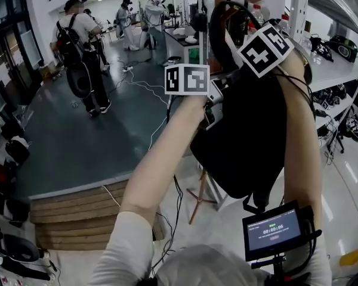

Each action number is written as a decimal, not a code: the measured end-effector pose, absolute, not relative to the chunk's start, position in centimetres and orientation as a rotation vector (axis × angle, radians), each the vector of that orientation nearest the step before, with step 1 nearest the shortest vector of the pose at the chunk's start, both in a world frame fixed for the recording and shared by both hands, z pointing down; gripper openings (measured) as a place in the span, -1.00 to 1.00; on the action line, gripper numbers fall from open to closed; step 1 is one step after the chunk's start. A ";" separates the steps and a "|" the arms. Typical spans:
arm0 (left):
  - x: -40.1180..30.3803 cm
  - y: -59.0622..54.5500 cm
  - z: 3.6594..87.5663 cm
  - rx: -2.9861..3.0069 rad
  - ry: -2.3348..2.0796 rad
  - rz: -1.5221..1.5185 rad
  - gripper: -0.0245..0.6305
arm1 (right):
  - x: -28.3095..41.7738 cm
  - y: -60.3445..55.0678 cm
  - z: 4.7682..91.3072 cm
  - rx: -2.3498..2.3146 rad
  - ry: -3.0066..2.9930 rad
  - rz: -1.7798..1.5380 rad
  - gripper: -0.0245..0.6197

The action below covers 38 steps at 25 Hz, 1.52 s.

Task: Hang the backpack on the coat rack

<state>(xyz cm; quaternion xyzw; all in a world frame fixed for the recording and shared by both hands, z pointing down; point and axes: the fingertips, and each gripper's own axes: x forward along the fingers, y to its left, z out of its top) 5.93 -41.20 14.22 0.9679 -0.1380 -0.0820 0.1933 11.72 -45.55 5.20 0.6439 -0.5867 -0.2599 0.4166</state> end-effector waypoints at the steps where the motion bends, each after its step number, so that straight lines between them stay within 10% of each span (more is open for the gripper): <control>1: 5.7 -41.4 14.8 2.710 -0.398 -0.218 -0.87 | 11.5 -45.6 6.0 1.575 -1.477 -0.637 -0.80; 38: -1.5 -36.8 20.5 2.993 -1.073 -0.637 -0.77 | 10.7 -40.4 12.6 2.020 -2.058 -0.924 -0.57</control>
